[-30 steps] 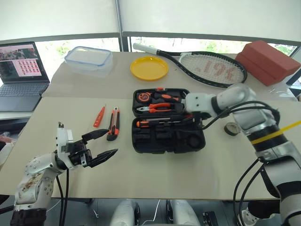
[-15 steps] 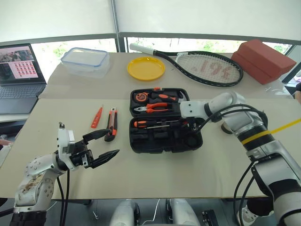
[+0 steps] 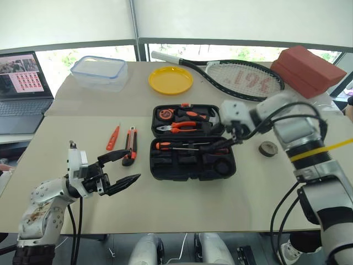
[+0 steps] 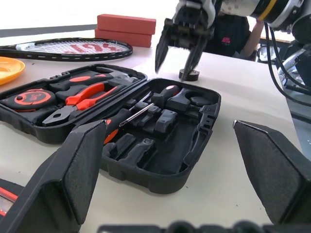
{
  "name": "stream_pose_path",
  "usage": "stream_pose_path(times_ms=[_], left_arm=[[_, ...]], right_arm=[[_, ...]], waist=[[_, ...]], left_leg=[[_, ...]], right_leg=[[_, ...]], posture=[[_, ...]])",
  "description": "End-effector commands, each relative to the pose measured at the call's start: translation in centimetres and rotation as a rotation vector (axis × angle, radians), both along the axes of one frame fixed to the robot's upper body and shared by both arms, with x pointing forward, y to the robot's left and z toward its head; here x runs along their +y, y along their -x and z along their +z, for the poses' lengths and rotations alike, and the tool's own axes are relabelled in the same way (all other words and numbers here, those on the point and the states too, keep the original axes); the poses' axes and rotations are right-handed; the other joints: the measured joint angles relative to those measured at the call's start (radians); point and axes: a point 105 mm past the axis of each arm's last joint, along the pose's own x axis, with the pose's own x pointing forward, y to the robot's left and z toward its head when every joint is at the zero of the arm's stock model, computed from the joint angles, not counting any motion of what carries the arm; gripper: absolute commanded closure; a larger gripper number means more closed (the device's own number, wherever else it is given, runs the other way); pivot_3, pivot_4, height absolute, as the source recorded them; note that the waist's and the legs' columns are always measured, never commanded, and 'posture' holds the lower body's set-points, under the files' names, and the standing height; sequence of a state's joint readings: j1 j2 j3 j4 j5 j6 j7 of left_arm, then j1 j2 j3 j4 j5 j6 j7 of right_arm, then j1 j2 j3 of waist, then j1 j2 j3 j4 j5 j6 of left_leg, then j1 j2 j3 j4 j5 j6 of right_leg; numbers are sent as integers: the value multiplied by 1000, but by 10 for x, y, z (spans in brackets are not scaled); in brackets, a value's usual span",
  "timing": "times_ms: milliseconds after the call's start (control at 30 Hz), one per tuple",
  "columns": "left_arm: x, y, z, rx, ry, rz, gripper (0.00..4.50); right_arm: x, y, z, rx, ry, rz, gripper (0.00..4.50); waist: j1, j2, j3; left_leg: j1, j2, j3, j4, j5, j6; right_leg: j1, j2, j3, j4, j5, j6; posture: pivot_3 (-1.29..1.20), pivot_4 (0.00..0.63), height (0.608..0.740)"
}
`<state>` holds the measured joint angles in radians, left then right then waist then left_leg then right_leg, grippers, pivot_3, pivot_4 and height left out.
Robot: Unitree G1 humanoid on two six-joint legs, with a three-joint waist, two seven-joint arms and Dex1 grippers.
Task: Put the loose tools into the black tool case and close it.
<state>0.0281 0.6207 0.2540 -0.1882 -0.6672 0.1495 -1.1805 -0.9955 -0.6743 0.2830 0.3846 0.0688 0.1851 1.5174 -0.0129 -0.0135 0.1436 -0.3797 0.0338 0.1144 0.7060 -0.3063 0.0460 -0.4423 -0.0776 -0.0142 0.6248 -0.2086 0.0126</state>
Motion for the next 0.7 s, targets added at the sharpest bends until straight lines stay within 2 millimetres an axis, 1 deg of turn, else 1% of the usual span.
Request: stream_pose_path(times_ms=[33,67,133,167,200,267,333,400,567,700], left_arm=[[-1,-3,6,-35,-13,3,0],[-2,-3,6,-36,-12,3,0],[-3,-4,6,-37,-11,3,0],[-3,-4,6,-36,-10,2,0],[-4,-4,6,-35,-10,1,0],[-5,-3,6,-31,-11,-3,0],[-4,-4,7,-29,-20,-2,0],[0,-6,9,-33,-23,16,0],[4,-4,7,-24,-40,28,0],[4,-3,7,-22,-41,41,0]], right_arm=[[1,-1,17,11,-216,-11,2295],[3,-1,12,22,-254,-22,2517],[6,-2,2,28,-283,-32,3235],[6,-1,-7,32,-286,-32,3543],[8,-3,-18,29,-296,-42,3978],[8,-6,-37,23,-296,-70,4459],[6,-8,-56,14,-259,-86,4459],[4,-8,-71,-16,-189,-72,4459],[3,-10,-90,-2,-149,-80,4459],[1,-14,-99,-1,-127,-110,4459]], waist=[[1,0,0],[0,0,0],[0,-1,0],[0,-1,0],[0,-1,0],[0,-1,0],[-1,-1,0],[-1,-1,0],[-3,-1,0],[-4,-1,0]], left_leg=[[1,0,0,0,0,0],[2,0,0,0,0,0],[3,0,0,0,0,0],[3,0,0,0,0,0],[3,0,0,0,0,0],[3,0,0,0,0,0],[3,0,0,0,0,0],[3,0,1,0,0,0],[6,0,1,0,0,-1],[9,0,1,0,0,-1]], right_leg=[[1,0,0,0,0,0],[2,0,-1,0,0,0],[3,0,0,0,0,0],[3,0,0,0,0,0],[3,0,1,1,0,0],[3,0,1,1,0,0],[3,0,1,1,0,0],[3,0,1,1,0,0],[4,0,2,0,0,0],[6,0,2,2,0,0]], posture=[[0,150,740],[0,150,740],[0,150,740],[0,150,740],[0,150,740],[0,150,740],[0,150,740],[0,150,740],[0,150,740],[0,150,740]])
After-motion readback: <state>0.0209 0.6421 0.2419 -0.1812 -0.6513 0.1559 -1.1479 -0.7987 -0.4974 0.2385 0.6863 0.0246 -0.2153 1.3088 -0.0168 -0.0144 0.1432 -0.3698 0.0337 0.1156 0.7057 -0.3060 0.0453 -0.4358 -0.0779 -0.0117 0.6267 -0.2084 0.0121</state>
